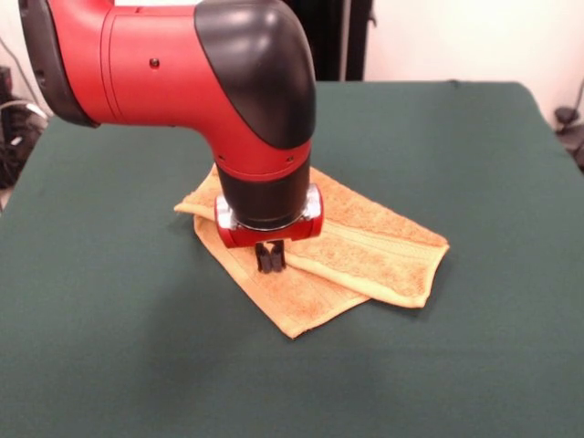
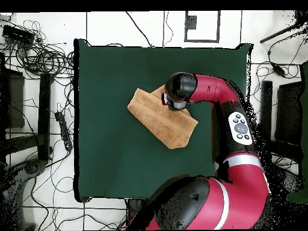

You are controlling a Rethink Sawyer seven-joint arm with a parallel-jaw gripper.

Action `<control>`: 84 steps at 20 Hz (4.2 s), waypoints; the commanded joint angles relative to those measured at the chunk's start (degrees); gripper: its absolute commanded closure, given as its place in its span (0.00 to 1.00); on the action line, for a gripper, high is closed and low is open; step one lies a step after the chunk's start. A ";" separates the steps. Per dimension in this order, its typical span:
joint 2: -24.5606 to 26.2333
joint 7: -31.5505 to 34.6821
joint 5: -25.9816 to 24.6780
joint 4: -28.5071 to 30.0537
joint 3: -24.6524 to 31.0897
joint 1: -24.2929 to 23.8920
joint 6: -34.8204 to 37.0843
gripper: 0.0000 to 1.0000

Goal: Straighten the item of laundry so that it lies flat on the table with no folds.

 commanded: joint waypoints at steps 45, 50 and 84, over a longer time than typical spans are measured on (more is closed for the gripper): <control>-0.72 11.08 13.46 5.56 0.70 12.54 0.28 1.00; -0.39 12.28 14.06 5.39 0.05 13.48 -1.26 1.00; 3.44 10.81 13.69 -3.22 -10.20 19.23 4.73 1.00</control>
